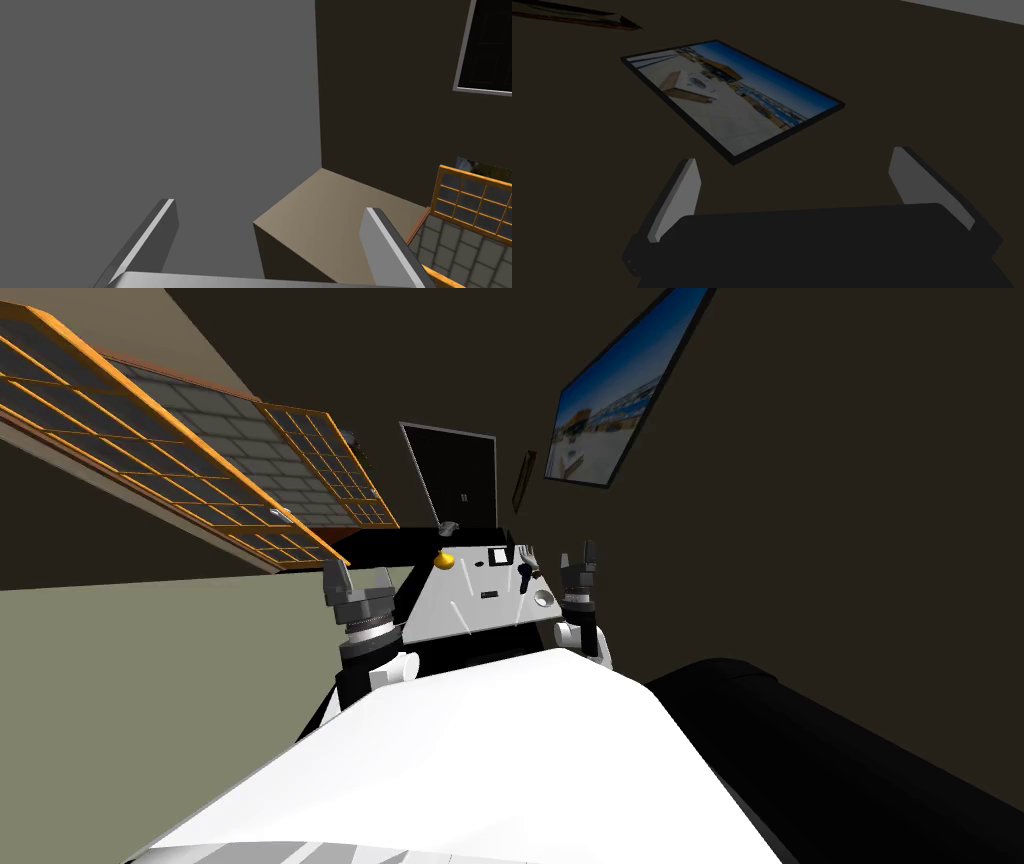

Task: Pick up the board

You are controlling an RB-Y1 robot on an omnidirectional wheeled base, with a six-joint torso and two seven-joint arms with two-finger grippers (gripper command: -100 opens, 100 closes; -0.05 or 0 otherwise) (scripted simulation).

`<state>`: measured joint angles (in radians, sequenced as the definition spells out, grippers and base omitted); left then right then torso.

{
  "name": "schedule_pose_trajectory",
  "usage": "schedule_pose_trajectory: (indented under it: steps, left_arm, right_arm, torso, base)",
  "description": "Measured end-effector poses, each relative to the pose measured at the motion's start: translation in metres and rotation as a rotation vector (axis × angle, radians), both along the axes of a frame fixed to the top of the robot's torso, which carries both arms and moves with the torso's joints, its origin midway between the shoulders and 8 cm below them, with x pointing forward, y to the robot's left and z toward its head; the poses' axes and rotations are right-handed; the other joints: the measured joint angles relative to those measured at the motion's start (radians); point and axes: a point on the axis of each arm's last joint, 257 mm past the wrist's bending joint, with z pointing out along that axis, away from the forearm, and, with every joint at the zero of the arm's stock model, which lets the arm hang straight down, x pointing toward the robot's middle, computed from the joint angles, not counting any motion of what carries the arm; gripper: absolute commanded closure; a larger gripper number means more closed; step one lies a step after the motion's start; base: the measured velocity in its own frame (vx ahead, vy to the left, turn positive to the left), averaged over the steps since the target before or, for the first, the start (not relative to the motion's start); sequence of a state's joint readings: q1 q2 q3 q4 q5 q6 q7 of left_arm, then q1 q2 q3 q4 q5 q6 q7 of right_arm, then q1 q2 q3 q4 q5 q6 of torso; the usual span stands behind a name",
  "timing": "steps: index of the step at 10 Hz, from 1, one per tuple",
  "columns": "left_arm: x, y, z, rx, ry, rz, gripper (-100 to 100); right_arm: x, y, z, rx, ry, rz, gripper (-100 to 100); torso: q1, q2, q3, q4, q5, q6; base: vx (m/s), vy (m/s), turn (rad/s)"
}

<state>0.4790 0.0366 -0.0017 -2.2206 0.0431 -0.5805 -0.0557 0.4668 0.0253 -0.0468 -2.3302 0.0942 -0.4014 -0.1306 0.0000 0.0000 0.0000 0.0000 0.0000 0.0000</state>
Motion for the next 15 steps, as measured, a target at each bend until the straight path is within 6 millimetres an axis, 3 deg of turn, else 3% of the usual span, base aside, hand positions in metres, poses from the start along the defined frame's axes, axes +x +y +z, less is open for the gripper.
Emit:
schedule_pose_trajectory:
  steps: [2, 8, 11, 14, 15]
  left_arm:
    - [0.009, 0.0, -0.013, -0.008, 0.037, -0.037, -100]
    - [0.037, 0.011, -0.083, -0.1, 0.227, -0.14, -100]
    - [0.053, 0.029, -0.144, -0.175, 0.39, -0.182, -100]
    - [0.06, 0.045, -0.191, -0.236, 0.514, -0.188, -100]
    - [0.058, 0.058, -0.209, -0.257, 0.566, -0.185, -100]
  right_arm:
    - [0.0, 0.0, 0.0, 0.0, 0.0, 0.0, 0]
    - [0.0, 0.0, 0.0, 0.0, 0.0, 0.0, 0]
    - [0.0, 0.0, 0.0, 0.0, 0.0, 0.0, 0]
    - [0.0, 0.0, 0.0, 0.0, 0.0, 0.0, 0]
    - [0.0, 0.0, 0.0, 0.0, 0.0, 0.0, 0]
  torso:
    - [0.0, 0.002, 0.001, 0.0, 0.0, 0.0]
    - [0.0, 0.001, 0.001, 0.0, 0.0, 0.0]
    - [0.001, 0.003, 0.002, 0.001, 0.0, 0.0]
    - [0.001, 0.002, 0.001, 0.0, 0.0, 0.0]
    - [0.001, 0.002, 0.001, 0.0, 0.0, 0.0]
  base:
    - [-0.038, -0.004, -0.191]
    - [-0.027, -0.003, -0.23]
    - [-0.045, 0.004, -0.294]
    - [-0.027, -0.009, -0.242]
    - [-0.019, 0.004, -0.153]
